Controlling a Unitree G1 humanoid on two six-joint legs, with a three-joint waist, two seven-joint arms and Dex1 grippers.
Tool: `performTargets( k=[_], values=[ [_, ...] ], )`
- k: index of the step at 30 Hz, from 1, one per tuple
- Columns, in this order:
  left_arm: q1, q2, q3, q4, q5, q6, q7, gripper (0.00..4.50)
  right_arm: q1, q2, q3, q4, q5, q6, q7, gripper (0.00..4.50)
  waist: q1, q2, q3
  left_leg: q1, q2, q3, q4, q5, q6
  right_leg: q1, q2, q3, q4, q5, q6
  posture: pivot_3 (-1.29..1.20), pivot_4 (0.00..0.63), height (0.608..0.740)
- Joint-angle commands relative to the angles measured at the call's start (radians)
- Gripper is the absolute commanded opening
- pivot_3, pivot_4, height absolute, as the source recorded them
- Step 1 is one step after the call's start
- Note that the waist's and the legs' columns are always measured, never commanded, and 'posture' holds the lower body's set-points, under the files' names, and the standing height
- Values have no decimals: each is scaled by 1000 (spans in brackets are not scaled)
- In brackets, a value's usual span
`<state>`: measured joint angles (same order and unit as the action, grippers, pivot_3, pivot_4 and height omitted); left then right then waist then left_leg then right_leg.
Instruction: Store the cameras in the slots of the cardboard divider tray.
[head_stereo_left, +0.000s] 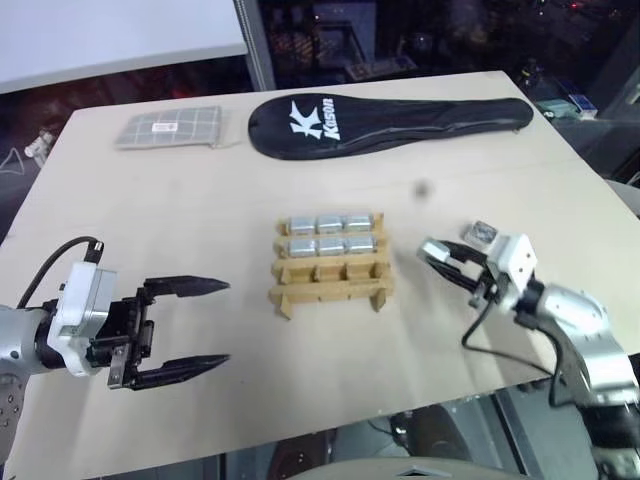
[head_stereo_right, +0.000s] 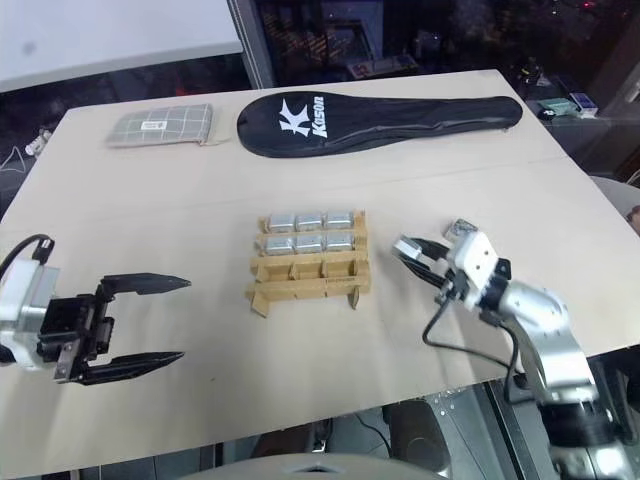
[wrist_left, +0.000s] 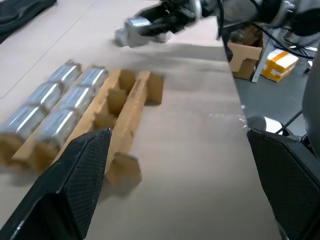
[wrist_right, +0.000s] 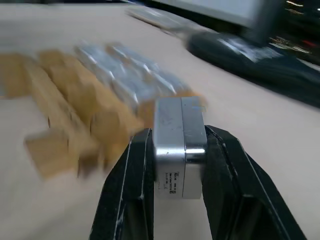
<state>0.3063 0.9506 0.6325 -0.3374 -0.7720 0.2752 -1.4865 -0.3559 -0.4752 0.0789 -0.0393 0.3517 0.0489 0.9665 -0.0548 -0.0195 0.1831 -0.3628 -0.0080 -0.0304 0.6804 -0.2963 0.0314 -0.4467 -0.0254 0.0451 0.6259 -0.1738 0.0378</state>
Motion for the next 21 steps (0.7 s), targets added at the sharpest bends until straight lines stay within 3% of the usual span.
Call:
performTargets(
  k=[1, 8, 21],
  values=[
    [52, -23, 103, 14, 2, -24, -22, 4500, -226, 71, 92, 146, 20, 13, 163, 747, -5, 0, 0, 0, 1, 0, 0, 0, 0, -1, 1, 0, 0, 1, -1, 0, 150, 740],
    [141, -66, 209, 14, 6, -43, -32, 4500, -463, 218, 204, 361, 4, 71, 330, 747, 17, -1, 0, -2, 0, -5, -6, -1, -2, -2, -4, -6, -2, 4, -5, 0, 150, 740],
    [183, -79, 253, 71, 16, -93, -67, 4500, -518, 325, 259, 413, -74, 122, 325, 747, 12, 0, 0, -1, -4, -7, -7, -1, -3, -2, -8, -7, 0, 3, -6, 0, 150, 740]
  ],
)
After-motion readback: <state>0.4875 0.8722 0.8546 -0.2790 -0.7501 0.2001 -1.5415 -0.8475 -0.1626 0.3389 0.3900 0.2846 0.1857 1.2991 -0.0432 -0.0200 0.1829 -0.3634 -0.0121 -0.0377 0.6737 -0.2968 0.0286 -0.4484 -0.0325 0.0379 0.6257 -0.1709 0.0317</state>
